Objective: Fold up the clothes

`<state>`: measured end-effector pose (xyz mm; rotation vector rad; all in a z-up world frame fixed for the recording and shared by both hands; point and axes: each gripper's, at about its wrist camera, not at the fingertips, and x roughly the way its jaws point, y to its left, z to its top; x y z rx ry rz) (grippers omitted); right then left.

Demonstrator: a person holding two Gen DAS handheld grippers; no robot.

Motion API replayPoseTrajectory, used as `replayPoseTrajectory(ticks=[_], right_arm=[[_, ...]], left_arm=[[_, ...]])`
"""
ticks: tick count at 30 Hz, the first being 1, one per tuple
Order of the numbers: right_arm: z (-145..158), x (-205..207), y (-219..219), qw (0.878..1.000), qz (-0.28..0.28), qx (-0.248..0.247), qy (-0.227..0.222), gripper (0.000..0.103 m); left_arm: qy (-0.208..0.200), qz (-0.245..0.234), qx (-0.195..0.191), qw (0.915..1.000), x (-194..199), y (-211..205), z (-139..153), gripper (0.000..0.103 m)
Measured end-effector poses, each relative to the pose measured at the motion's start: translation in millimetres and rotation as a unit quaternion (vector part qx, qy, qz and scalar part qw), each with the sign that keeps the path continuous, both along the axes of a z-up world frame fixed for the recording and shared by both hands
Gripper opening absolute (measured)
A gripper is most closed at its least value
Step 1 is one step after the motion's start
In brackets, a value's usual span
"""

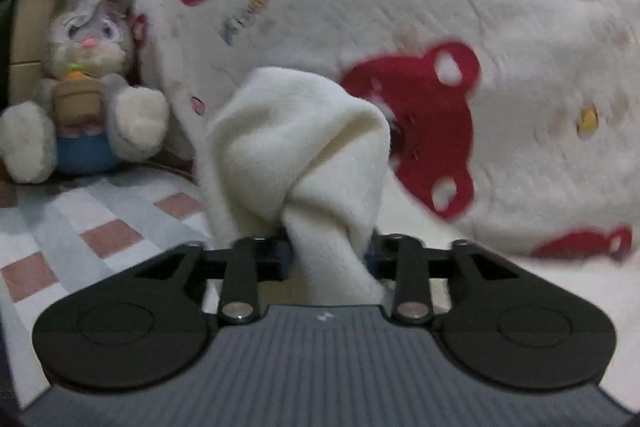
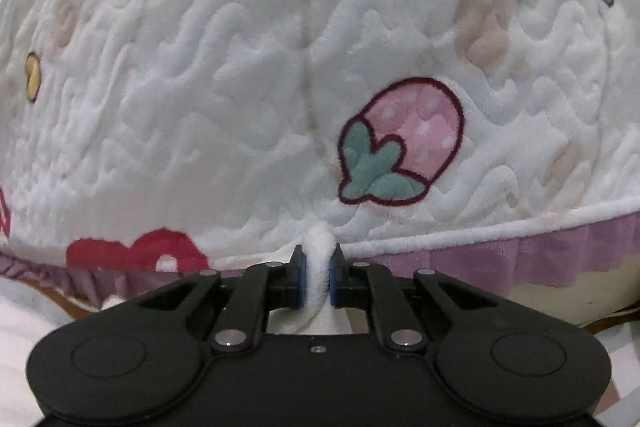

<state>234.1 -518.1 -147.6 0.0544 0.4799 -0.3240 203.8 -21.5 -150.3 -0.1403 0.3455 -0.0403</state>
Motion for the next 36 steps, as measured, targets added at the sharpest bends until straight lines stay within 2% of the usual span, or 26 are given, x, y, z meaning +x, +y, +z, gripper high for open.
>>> replayPoseTrajectory(ticks=[2,3,4,6,7,9,12,15,17,19,23,26,28,31,32,34,36], right_arm=[[-14.9,11.1,-1.2,0.999,-0.003,-0.007,0.05,0.017],[-23.3,17.2,0.3,0.996,-0.011,-0.019,0.088,0.028],[-30.5,21.7,2.3,0.992,-0.017,-0.028,0.121,0.031],[-32.1,13.0,11.7,0.992,-0.025,-0.032,0.12,0.035],[-32.2,7.7,16.8,0.992,-0.027,-0.032,0.117,0.045],[-26.3,-14.2,30.3,0.995,-0.014,0.002,0.099,0.056],[-17.7,-56.0,55.4,0.991,0.014,0.099,0.085,0.056],[-13.9,-98.6,93.5,0.973,0.072,0.204,0.082,0.056],[-15.6,-116.3,128.7,0.96,0.116,0.24,0.086,0.056],[-15.7,-125.8,169.9,0.951,0.165,0.243,0.098,0.056],[-2.4,-117.1,249.8,0.941,0.262,0.175,0.122,0.056],[18.6,-111.7,305.6,0.93,0.339,0.084,0.114,0.056],[30.9,-109.1,339.0,0.918,0.382,0.021,0.104,0.056],[39.6,-101.2,383.8,0.888,0.445,-0.055,0.106,0.055],[41.4,-95.9,394.7,0.88,0.457,-0.068,0.108,0.054],[36.1,-86.5,423.5,0.874,0.467,-0.111,0.076,0.053],[17.1,-70.6,450.1,0.868,0.47,-0.133,0.089,0.053]], left_arm=[[0.061,-0.01,-0.025,0.9978,13.4,3.8,-19.5,0.04],[0.096,-0.007,-0.045,0.9943,19.7,8.5,-29.7,0.04],[0.124,-0.004,-0.065,0.9902,24.9,13.3,-38.5,0.04],[0.146,0.0,-0.095,0.9847,29.2,22.7,-47.2,0.042],[0.147,0.004,-0.095,0.9845,28.9,24.6,-46.7,0.043],[0.147,0.012,-0.093,0.9847,28.4,27.8,-45.1,0.044],[0.136,0.022,-0.067,0.9882,27.0,23.1,-37.0,0.045],[0.114,0.026,-0.065,0.991,18.6,23.6,-22.4,0.045],[0.099,0.028,-0.076,0.9918,13.2,30.2,-8.8,0.045],[0.091,0.022,-0.095,0.991,4.6,40.5,6.9,0.045],[0.087,0.01,-0.13,0.9876,-15.1,62.4,26.6,0.047],[0.09,0.015,-0.14,0.986,-22.3,73.3,27.2,0.047],[0.092,0.019,-0.146,0.9848,-27.2,80.5,27.6,0.047],[0.095,0.024,-0.156,0.9829,-34.4,91.4,28.2,0.047],[0.096,0.026,-0.159,0.9822,-36.8,95.0,28.4,0.047],[0.098,0.03,-0.166,0.9809,-41.7,102.3,28.8,0.047],[0.112,0.033,-0.179,0.9769,-40.4,109.2,22.8,0.047]])
